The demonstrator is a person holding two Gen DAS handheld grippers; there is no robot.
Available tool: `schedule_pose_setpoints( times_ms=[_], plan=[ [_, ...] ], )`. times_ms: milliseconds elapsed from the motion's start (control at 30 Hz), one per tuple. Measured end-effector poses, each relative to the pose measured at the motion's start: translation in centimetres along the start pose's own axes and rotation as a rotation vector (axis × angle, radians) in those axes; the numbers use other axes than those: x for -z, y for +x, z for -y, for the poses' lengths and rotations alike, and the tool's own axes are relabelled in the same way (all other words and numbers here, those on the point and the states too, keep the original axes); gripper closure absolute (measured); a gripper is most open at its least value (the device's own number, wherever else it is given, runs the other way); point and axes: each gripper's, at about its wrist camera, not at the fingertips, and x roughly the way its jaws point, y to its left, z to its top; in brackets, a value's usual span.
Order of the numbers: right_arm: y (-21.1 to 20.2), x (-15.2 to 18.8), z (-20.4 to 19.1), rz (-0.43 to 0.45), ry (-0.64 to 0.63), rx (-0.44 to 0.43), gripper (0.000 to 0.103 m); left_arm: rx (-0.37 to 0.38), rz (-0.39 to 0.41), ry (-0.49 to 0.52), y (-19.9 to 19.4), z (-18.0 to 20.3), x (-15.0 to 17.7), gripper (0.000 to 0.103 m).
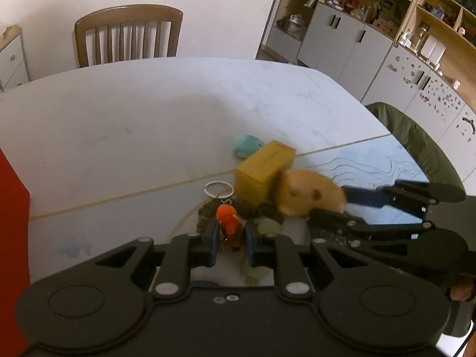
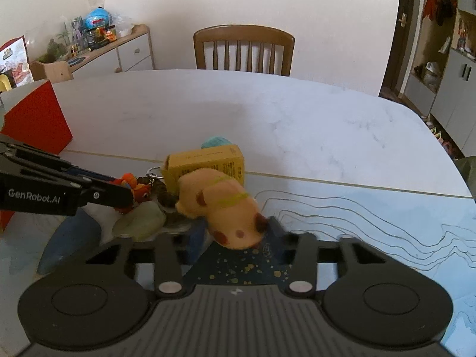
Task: Organize objects
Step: 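Lift the keychain toy and squishy toy off the table with both tools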
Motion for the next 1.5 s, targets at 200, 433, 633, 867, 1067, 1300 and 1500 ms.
schedule_pose_setpoints(
  times_ms=[200, 433, 633, 867, 1067, 1300, 1500],
  plan=[
    [-1.5, -0.1, -0.4, 0.035, 0.002, -0.016, 0.067, 0.015, 0.021, -0.026, -1.4, -0.3, -0.2, 0.086],
    [-5.2, 0.1, -0.9, 0.062, 0.041, -0.04, 0.068, 0.046, 0.043, -0.065, -4.0, -1.0, -0.6, 0.086],
    [-8.4, 0.2, -0.9, 0.078, 0.062, -0.05, 0.068, 0.068, 0.057, -0.077, -6.4, -1.2, -0.6, 0.087],
    [-9.5, 1.4, -0.1, 0.063, 0.085, -0.046, 0.068, 0.049, -0.003, -0.021, -5.2, -0.3, 0.1, 0.086],
    [-9.0, 3.4, 0.9, 0.028, 0.132, -0.048, 0.067, 0.031, -0.048, -0.001, -2.9, -0.1, 0.9, 0.085],
    [-8.4, 4.6, 1.7, 0.002, 0.144, -0.051, 0.067, 0.029, -0.047, -0.009, -1.4, -0.3, 0.2, 0.085],
    [-8.0, 4.8, 1.9, -0.009, 0.145, -0.068, 0.067, 0.022, -0.052, -0.015, -1.6, -0.6, 0.3, 0.083]
  ],
)
